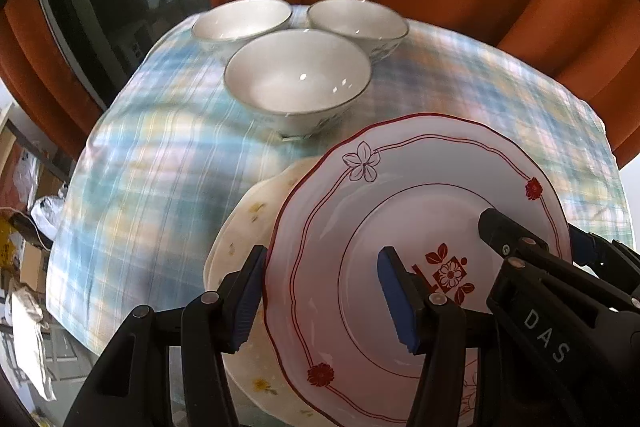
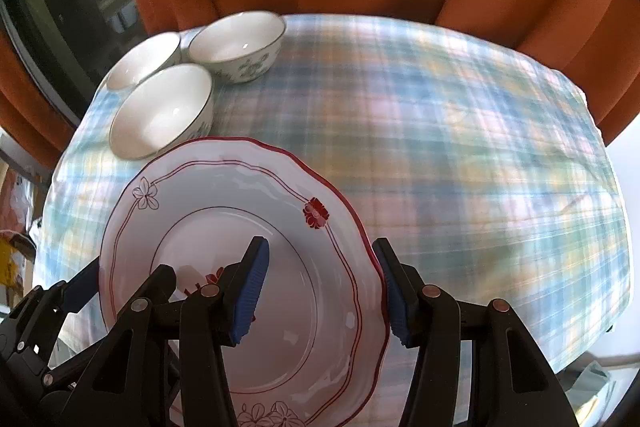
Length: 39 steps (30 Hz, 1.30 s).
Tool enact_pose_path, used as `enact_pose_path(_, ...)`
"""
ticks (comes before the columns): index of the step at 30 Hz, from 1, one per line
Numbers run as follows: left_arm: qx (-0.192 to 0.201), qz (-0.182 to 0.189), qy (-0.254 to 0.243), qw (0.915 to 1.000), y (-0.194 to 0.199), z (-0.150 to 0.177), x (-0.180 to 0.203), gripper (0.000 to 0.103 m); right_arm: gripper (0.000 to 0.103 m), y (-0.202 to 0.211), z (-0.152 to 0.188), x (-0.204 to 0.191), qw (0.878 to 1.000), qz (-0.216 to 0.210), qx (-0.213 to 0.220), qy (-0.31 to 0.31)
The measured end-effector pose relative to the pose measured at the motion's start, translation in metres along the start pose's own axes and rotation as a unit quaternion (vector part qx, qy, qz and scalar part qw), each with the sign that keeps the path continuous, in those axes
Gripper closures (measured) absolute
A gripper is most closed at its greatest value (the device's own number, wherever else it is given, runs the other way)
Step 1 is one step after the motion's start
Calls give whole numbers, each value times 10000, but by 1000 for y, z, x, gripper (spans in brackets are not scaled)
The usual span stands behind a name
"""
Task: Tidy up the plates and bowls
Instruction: 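Lift the red-patterned plate with both grippers and carry it over the yellow-flower plates, then lower the red-patterned plate onto the yellow-flower plates and open both grippers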
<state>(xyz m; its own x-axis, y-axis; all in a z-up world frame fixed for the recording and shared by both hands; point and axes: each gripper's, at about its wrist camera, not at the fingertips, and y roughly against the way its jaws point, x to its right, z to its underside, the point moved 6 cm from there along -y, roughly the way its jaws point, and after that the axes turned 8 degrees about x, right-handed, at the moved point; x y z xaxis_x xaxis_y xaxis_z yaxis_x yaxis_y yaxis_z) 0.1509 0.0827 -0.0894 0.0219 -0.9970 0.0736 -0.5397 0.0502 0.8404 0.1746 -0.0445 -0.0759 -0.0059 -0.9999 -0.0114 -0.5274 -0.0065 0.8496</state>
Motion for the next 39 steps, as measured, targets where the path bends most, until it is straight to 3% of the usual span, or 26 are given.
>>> enact_pose_path(18, -358, 18, -29, 9994, -22, 20, -9, 47, 45, -31, 26, -11, 9987, 83, -497, 52)
enact_pose_path(29, -325, -8, -132, 9994, -23, 19, -8, 47, 44, -20, 31, -4, 9988, -184, -445, -117)
enact_pose_path(36, -284, -56, -130, 9995, -21, 18, -8, 47, 73, -7, 33, 7, 9989, -288, -325, -171)
enact_pose_path(39, -163, -123, -101, 9997, -13, 14, -14, 47, 74, -9, 35, 4, 9987, -288, -398, -155)
